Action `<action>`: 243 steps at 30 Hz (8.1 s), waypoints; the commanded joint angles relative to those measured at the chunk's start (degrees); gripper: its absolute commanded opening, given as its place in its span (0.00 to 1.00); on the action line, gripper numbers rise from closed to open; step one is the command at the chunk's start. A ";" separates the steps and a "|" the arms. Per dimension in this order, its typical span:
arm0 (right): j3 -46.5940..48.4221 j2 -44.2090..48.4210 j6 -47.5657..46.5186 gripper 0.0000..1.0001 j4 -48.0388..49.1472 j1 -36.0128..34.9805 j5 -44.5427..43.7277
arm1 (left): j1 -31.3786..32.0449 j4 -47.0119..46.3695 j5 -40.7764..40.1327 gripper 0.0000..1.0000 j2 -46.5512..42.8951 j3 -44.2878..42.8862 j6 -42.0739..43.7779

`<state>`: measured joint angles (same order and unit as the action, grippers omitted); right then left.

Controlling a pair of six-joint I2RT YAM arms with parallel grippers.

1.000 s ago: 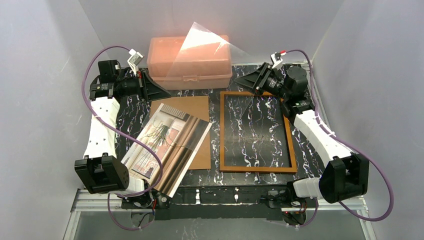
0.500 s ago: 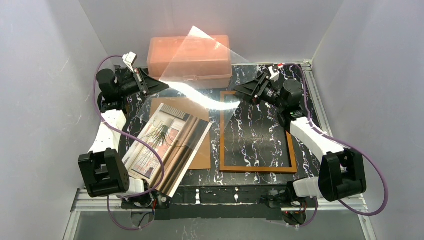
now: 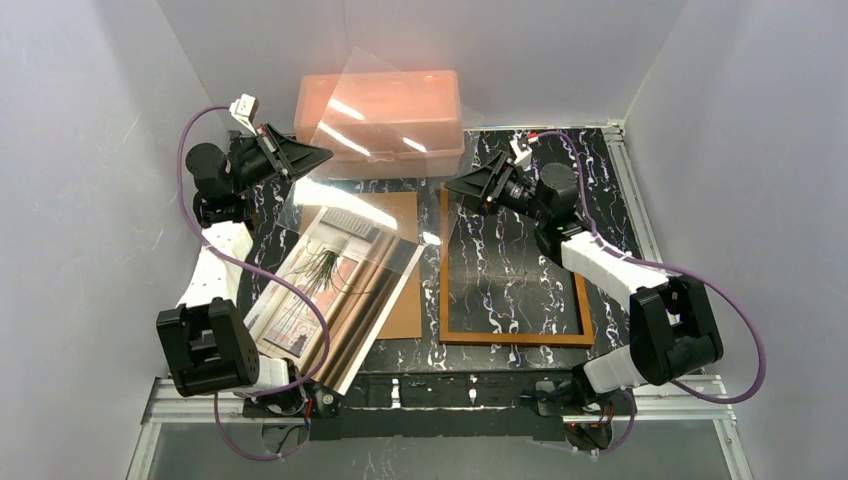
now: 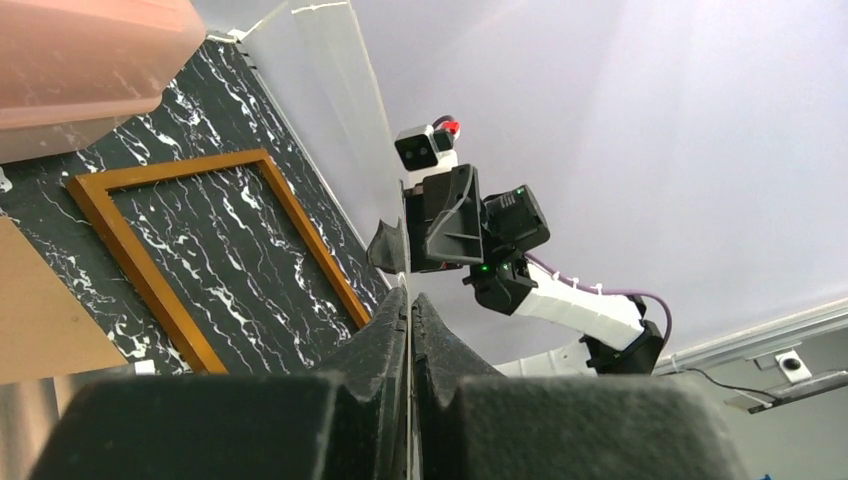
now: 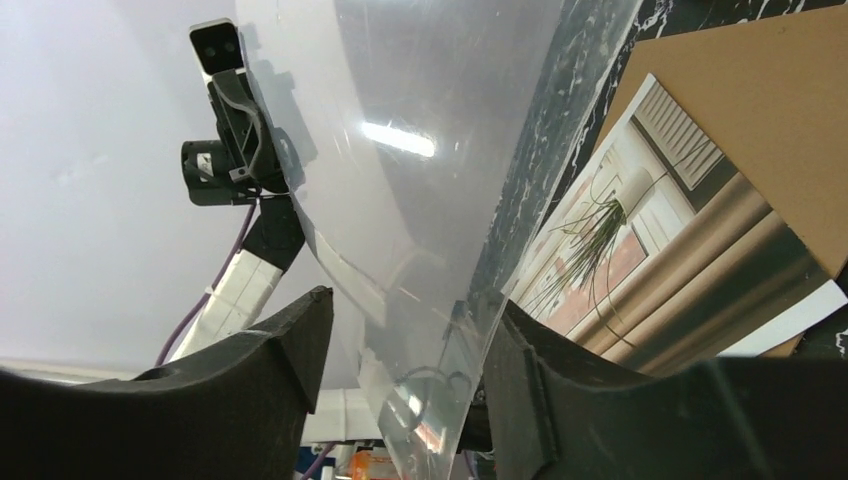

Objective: Put the photo into the frame

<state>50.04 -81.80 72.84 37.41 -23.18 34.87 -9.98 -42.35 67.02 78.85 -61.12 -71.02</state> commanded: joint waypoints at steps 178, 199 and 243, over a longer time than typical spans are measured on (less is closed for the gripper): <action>27.14 -33.28 -40.74 0.11 -69.84 -31.84 -67.15 | -6.10 73.27 -24.44 0.00 -8.21 -33.77 72.10; 47.90 -5.68 -32.84 0.01 -79.14 -31.43 -45.10 | -6.37 71.51 -24.18 0.00 -9.85 -33.53 71.55; 3.10 14.95 7.74 0.01 -19.21 -5.93 -13.56 | -6.37 69.47 -23.44 0.00 -10.77 -33.66 68.33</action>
<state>55.11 -70.28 80.66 16.95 -32.91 19.97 -16.03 28.77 42.41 69.45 -93.19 -2.17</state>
